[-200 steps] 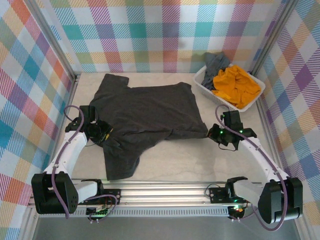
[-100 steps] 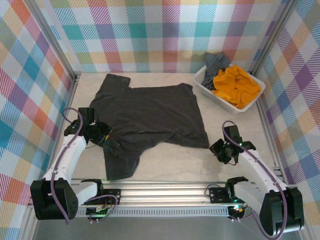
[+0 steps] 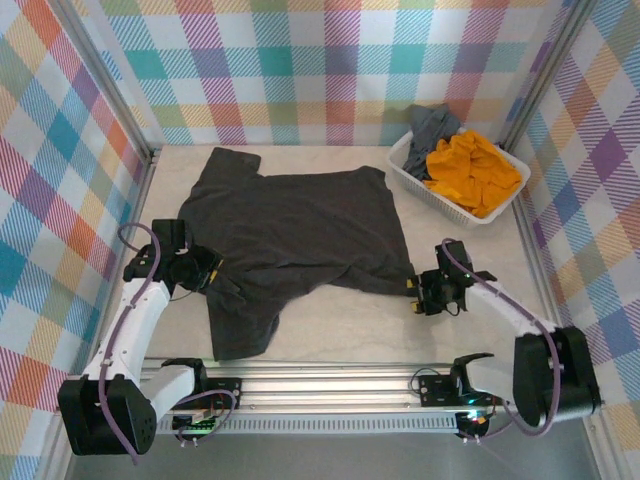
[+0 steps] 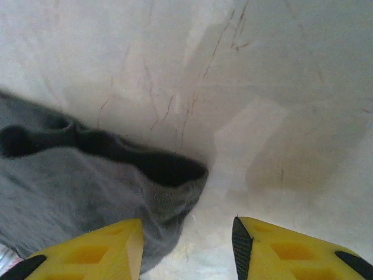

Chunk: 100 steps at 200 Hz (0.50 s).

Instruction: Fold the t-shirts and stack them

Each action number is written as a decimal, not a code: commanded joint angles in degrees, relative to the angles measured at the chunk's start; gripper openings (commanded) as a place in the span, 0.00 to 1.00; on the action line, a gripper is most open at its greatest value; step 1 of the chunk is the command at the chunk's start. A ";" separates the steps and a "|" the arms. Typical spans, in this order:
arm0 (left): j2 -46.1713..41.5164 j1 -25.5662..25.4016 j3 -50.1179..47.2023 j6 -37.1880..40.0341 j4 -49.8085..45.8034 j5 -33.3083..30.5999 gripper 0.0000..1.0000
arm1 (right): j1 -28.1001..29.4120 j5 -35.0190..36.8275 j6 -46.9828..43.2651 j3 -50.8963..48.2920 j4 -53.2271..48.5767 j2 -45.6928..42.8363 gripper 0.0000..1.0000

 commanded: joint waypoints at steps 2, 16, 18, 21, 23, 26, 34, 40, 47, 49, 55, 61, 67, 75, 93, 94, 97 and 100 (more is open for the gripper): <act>-1.76 -0.47 -0.59 -0.11 -3.55 1.06 0.32 | -0.30 -0.84 6.81 0.64 5.39 4.02 0.43; -2.46 -0.47 -1.08 0.38 -4.42 0.76 0.32 | -0.63 -0.08 6.48 0.93 5.94 6.22 0.41; -2.58 -0.47 -1.05 0.43 -4.53 0.70 0.32 | -0.67 -0.04 6.52 0.89 6.18 6.43 0.40; -2.70 -0.47 -1.12 0.52 -4.77 0.62 0.32 | -0.68 -0.03 6.60 0.77 6.67 6.88 0.39; -2.79 -0.49 -1.17 0.60 -4.88 0.58 0.32 | -0.79 0.02 6.70 0.74 7.09 7.10 0.38; -2.99 -0.47 -1.17 0.66 -5.08 0.57 0.32 | -0.89 0.07 6.76 0.58 7.47 7.47 0.36; -3.30 -0.38 -1.22 0.88 -5.42 0.48 0.32 | -1.09 0.30 6.72 0.30 8.78 8.29 0.32; -3.62 -0.42 -1.22 1.05 -5.76 0.39 0.32 | -1.41 0.64 6.37 0.42 9.29 8.79 0.30; -3.97 -0.39 -1.22 1.13 -6.19 0.20 0.32 | -1.75 1.05 5.66 0.78 9.41 9.27 0.26; -4.12 -0.38 -1.22 1.14 -6.22 0.15 0.32 | -1.85 1.17 5.46 0.94 9.40 9.39 0.25; -4.38 -0.44 -1.22 1.23 -6.50 0.05 0.32 | -2.11 1.52 4.80 1.27 9.68 9.68 0.21; -4.70 -0.36 -1.14 1.32 -6.82 -0.12 0.32 | -2.38 1.92 4.12 1.72 10.07 9.93 0.15; -5.00 -0.33 -1.07 1.54 -7.23 -0.22 0.32 | -2.71 2.20 3.15 2.43 9.82 10.11 0.08; -5.37 -0.30 -1.02 1.63 -7.80 -0.31 0.32 | -3.15 2.64 1.46 3.92 8.64 10.18 0.00; -6.21 -0.29 -1.30 1.81 -9.54 -0.50 0.32 | -4.60 4.15 -3.40 7.90 5.72 10.31 0.00; -6.26 -0.29 -1.39 1.83 -9.70 -0.54 0.32 | -4.71 4.21 -3.68 8.23 5.57 10.31 0.00; -6.38 -0.35 -1.47 1.91 -10.17 -0.80 0.33 | -5.06 4.41 -4.61 8.87 5.13 10.43 0.00; -6.45 -0.35 -1.52 1.94 -10.90 -1.13 0.33 | -5.45 4.57 -5.51 9.66 4.69 10.55 0.00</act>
